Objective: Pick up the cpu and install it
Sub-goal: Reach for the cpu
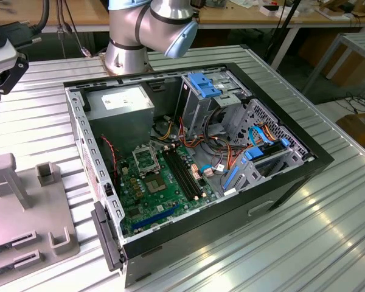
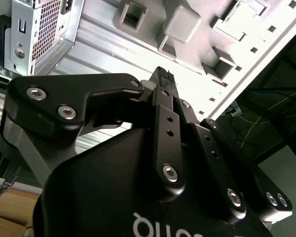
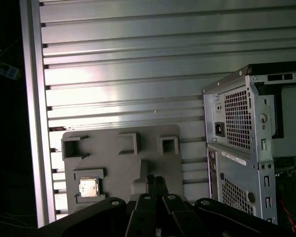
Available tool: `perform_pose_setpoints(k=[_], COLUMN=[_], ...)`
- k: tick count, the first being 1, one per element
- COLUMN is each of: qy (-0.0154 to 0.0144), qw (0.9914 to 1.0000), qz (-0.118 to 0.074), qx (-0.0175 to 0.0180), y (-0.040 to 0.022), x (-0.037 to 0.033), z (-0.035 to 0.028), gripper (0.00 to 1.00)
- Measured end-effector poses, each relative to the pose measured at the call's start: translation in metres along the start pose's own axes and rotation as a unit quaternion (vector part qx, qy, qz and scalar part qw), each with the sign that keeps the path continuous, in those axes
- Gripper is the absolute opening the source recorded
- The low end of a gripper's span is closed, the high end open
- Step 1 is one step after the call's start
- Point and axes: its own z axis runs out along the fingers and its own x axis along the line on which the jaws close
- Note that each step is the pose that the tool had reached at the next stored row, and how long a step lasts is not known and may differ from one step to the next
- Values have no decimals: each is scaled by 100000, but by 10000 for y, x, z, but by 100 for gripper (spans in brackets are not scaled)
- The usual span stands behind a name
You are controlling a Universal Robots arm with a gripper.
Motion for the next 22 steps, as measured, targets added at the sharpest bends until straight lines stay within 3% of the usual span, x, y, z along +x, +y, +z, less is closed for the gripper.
perform_pose_setpoints(k=[9,22], qy=[2,4], qw=[100000,100000], qz=[6,4], qx=[-1,-44], y=[-3,-15], x=[38,188], z=[1,17], gripper=[11,11])
